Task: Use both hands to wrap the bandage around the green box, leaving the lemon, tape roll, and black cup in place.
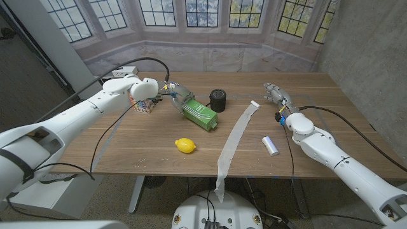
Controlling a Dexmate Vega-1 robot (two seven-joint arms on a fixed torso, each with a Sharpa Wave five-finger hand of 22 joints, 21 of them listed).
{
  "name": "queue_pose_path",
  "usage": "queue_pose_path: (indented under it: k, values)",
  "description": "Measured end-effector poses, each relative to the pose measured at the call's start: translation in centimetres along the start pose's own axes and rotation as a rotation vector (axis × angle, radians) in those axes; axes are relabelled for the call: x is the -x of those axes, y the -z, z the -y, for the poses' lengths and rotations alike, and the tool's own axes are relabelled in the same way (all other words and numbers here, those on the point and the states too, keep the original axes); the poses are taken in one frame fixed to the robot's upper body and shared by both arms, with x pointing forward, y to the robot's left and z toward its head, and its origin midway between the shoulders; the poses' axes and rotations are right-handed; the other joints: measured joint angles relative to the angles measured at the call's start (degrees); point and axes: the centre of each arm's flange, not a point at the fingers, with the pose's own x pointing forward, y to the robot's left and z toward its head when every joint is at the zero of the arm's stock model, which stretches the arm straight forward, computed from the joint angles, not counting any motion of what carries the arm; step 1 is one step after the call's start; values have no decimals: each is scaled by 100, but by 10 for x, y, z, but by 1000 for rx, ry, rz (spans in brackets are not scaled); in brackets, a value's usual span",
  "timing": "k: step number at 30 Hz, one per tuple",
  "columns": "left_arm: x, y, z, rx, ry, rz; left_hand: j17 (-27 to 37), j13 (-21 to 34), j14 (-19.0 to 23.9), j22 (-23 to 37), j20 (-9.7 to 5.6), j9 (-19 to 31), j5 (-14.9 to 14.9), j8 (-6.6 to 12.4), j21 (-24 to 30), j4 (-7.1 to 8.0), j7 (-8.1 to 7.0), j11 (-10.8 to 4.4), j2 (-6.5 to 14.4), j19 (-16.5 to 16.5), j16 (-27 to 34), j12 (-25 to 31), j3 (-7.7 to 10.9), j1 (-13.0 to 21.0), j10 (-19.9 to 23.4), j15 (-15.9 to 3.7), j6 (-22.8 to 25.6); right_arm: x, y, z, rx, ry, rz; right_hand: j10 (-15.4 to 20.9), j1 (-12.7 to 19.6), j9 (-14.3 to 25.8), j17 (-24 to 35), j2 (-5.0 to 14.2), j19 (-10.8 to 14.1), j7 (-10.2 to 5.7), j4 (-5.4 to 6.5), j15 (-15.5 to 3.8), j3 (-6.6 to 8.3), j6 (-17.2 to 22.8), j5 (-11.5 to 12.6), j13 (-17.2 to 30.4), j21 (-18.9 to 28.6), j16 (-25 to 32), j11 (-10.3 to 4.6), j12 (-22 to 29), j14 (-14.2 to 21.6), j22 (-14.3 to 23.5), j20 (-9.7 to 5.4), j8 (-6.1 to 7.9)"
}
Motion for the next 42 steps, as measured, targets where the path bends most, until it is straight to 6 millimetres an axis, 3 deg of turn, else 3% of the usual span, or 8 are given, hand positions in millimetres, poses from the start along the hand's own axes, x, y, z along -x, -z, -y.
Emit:
queue_pose_path:
  k: [5,6,8,14,15,18,32,42]
  values:
    - [1,1,1,3,0,-3,0,18,62,0,-19,27,0,59,0,0,-40,-28,1,19,0,40,0,0,68,-21,40,0,10,2,55,17,-51,26,0,0,0,0,0,0,-24,-30,24,0,0,0,0,0,-9,0,29,0,0,0]
    - [1,0,-1,16,-17,4,0,25,61,0,-19,27,0,84,0,0,-41,-39,1,19,0,43,0,-1,79,-21,41,-3,-22,-4,87,-15,13,25,5,0,0,-5,0,0,-24,-29,24,0,0,0,0,0,-9,0,29,0,0,0]
    - [2,0,-1,16,-18,4,24,29,84,0,-19,36,0,112,0,-1,-60,-70,5,19,0,63,0,-5,110,-43,60,-3,-27,-6,117,-17,11,25,30,0,0,-30,0,0,-24,-8,24,0,0,0,0,0,-9,0,51,0,0,0]
    - [4,-2,-2,21,-31,8,27,51,123,-1,-19,64,8,157,0,-1,-88,-70,6,19,0,84,0,-6,173,-82,88,-3,-17,-3,175,0,-39,97,83,0,0,-23,63,20,-79,-23,16,81,0,0,24,0,1,45,85,0,20,0]
    - [5,-1,-4,35,-43,3,27,53,123,-1,-19,64,22,173,0,-1,-89,-78,5,19,0,84,0,-6,180,-82,89,-4,-36,-10,189,-22,2,97,83,0,1,-23,72,31,-79,-23,16,92,0,0,24,0,1,45,85,0,11,0]
    - [5,-1,-4,42,-47,1,27,67,123,-1,-19,73,22,175,0,-1,-89,-78,5,19,0,84,0,-5,180,-82,89,-4,-42,-12,227,-26,-2,97,131,0,1,-10,72,31,-79,-41,16,92,0,0,24,0,1,45,103,1,11,0]
    - [8,-4,-6,67,-66,1,53,111,184,-2,-50,115,22,257,0,-2,-100,-77,5,50,0,107,-1,-5,179,-82,100,-4,-54,-19,444,-18,-76,313,334,0,-26,-120,112,102,-150,-54,87,307,0,32,24,0,72,123,259,1,52,84]
    - [8,-6,-8,82,-77,7,80,135,206,-2,-50,124,22,323,-46,-2,-100,-109,12,50,0,127,0,-12,210,-104,100,-4,-62,-25,581,-11,-117,598,505,0,-26,-143,267,113,-167,-131,104,565,0,53,24,39,10,249,480,1,64,106]
